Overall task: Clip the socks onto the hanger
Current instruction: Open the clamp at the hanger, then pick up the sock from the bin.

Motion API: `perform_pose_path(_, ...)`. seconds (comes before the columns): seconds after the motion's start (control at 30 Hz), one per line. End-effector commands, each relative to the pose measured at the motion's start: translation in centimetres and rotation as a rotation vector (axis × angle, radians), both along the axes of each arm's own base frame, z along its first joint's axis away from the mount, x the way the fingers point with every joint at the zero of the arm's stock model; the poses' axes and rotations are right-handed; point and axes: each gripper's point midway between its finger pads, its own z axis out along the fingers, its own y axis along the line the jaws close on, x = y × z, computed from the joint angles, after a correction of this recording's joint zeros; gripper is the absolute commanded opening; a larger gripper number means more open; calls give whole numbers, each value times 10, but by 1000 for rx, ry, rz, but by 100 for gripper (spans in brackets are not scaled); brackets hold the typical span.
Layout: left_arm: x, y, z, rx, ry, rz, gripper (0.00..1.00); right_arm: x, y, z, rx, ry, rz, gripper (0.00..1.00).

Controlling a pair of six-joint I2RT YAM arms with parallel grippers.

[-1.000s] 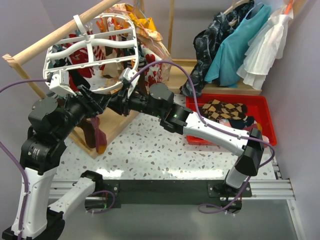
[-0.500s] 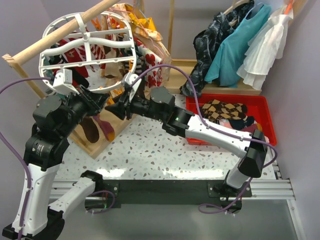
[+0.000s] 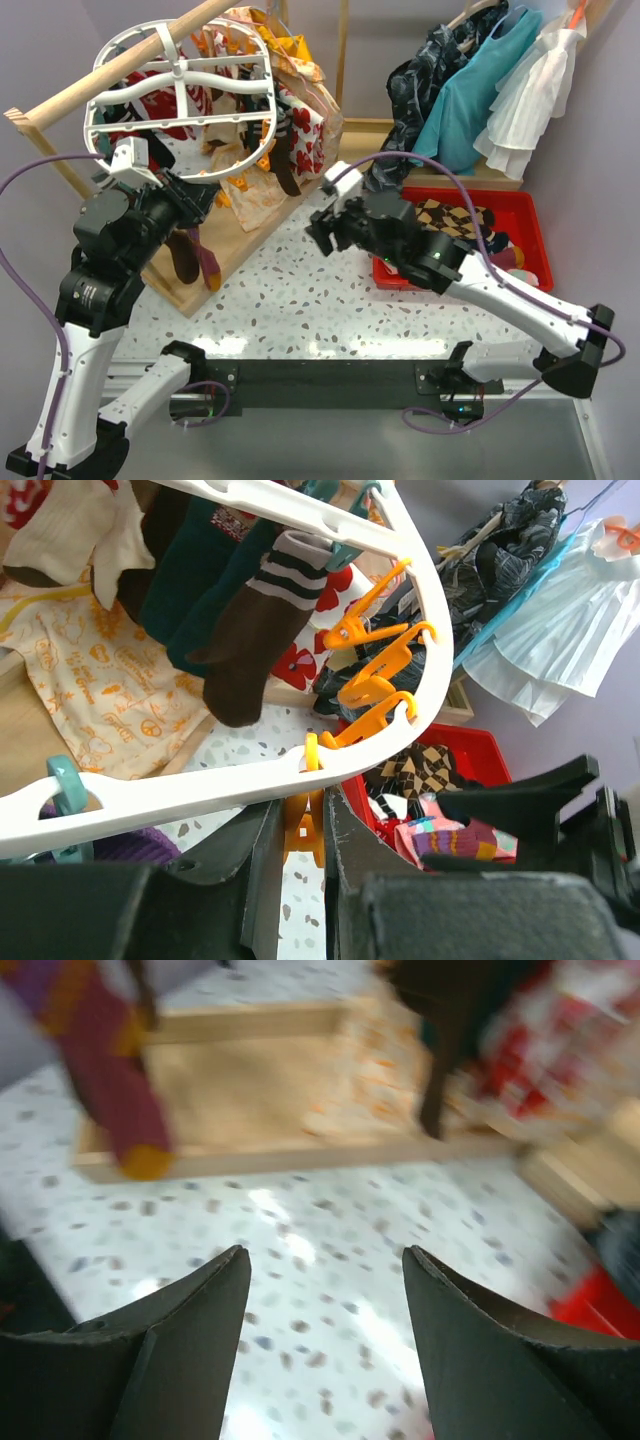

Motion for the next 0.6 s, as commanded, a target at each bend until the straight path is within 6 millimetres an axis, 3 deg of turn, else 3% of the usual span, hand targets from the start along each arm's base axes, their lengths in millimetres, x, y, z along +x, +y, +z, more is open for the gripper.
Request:
perform_pose_path(0.0,4,6,10,11,-61,34,9,33,-107,-46,-160,83,-337,67)
perform_pose_path(0.13,3,8,9,12,-61,40,9,57,-180,-78,-252,169,-565,67)
perform_pose_path(0.23,1,8,10,11,-64,37,9,66,-211,-106,-290,260,-666,67)
perform_pose_path(0.37,0,7,10,7,-63,29,9,67,-230,-145,-320,391,-711,66)
perform_pose_path(0.5,-1,6,11,0,-63,25,9,55,-247,-190,-361,530,-747,62)
perform_pose_path(0.57,-2,6,10,-1,-62,22,9,52,-256,-203,-329,581,-778,58)
